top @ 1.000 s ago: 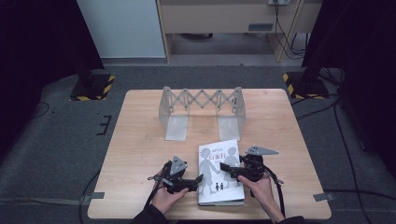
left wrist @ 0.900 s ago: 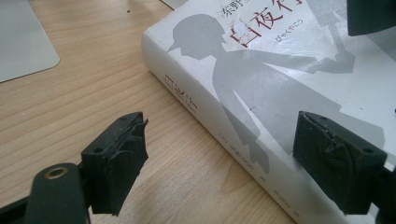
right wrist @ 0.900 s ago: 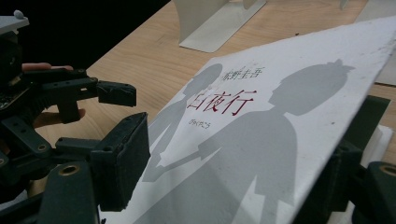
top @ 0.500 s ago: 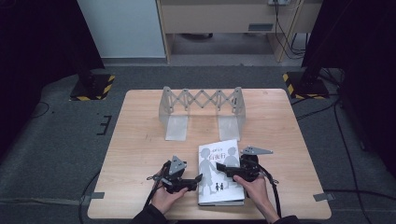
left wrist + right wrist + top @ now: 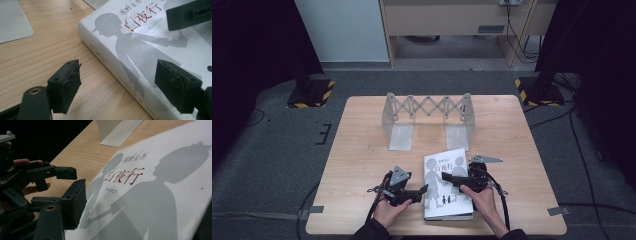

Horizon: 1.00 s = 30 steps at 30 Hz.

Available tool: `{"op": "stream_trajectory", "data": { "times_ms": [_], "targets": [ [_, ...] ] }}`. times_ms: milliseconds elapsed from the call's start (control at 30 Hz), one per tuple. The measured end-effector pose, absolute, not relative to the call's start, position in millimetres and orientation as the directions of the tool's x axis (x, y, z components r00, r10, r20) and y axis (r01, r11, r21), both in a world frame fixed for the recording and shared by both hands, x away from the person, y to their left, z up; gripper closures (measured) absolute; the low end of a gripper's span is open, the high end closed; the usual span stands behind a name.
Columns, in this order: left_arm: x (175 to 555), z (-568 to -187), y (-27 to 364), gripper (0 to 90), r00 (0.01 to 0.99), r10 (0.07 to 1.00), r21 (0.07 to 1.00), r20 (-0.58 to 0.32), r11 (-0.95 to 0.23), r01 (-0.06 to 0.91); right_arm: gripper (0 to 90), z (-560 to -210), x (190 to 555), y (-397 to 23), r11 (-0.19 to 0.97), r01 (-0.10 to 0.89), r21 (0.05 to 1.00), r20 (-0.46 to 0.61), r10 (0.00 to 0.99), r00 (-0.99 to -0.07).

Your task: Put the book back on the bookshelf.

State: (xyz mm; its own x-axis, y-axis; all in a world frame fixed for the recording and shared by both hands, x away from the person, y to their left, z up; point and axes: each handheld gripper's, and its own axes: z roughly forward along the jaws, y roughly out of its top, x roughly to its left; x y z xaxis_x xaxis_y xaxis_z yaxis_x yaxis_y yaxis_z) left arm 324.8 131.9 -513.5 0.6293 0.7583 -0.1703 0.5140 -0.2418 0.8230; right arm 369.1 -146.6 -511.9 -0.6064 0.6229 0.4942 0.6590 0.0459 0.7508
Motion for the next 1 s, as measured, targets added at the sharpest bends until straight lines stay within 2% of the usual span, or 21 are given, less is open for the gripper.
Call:
{"op": "stream_trajectory", "data": {
  "times_ms": [100, 167, 400, 433, 500, 1000],
  "targets": [
    [325.4, -513.9, 132.0, 20.1, 0.629, 0.758, 0.825, -0.172, -0.238, 0.513, 42.2, -512.9, 369.9, -148.0, 0.04, 0.673, 0.739, 0.506, 0.627, -0.592],
    [326.0, -514.2, 132.5, 20.3, 0.627, 0.759, 0.824, -0.176, -0.235, 0.515, 50.2, -513.5, 372.3, -150.9, 0.013, 0.697, 0.717, 0.541, 0.62, -0.568],
    [327.2, -513.3, 134.6, 20.6, 0.624, 0.759, 0.835, -0.186, -0.212, 0.508, 59.2, -513.5, 374.1, -154.2, -0.005, 0.727, 0.687, 0.58, 0.607, -0.543],
    [327.4, -513.1, 134.8, 20.6, 0.623, 0.759, 0.836, -0.188, -0.209, 0.507, 63.5, -512.5, 373.7, -155.1, -0.017, 0.739, 0.673, 0.598, 0.6, -0.531],
    [327.5, -513.0, 134.8, 20.7, 0.623, 0.759, 0.837, -0.188, -0.208, 0.506, 66.1, -511.2, 373.2, -155.9, -0.032, 0.748, 0.664, 0.615, 0.592, -0.521],
    [328.8, -511.5, 134.6, 20.5, 0.628, 0.741, 0.842, -0.237, -0.166, 0.514, 71.5, -502.1, 366.7, -156.1, -0.037, 0.721, 0.692, 0.591, 0.602, -0.537]
  ]
}}
